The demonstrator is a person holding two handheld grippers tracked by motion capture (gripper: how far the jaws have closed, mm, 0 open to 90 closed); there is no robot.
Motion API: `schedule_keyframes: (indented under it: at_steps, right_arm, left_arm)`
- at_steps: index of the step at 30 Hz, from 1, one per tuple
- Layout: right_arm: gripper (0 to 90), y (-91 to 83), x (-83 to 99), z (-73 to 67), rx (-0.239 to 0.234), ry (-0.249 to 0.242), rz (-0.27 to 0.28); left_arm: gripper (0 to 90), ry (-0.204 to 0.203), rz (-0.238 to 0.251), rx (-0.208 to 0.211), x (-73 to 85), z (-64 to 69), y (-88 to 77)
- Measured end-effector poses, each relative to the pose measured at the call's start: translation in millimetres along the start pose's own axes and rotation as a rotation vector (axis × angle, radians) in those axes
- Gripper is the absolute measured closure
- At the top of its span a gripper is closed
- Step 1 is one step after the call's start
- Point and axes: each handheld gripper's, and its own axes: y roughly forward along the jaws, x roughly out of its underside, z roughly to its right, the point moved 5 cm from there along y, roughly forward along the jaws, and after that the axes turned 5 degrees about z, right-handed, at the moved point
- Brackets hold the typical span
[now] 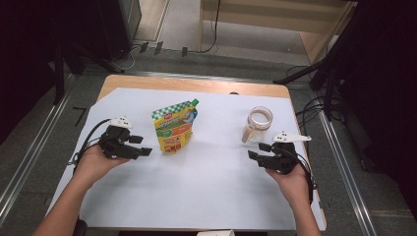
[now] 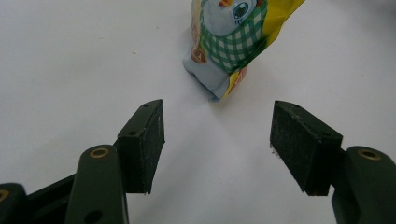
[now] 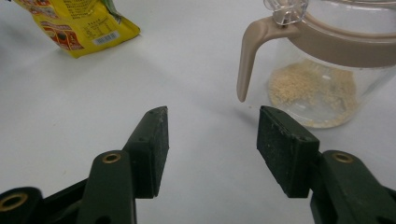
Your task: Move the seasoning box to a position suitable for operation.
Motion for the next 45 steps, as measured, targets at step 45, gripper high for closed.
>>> schedule_keyframes:
  at_steps: [45]
  right_arm:
    - [17.7,37.3,-12.7,75.6,0.159,0.034,0.081]
  left_arm:
    - [36.3,0.001,0.012,-0.007,5.1,6.3,-8.8]
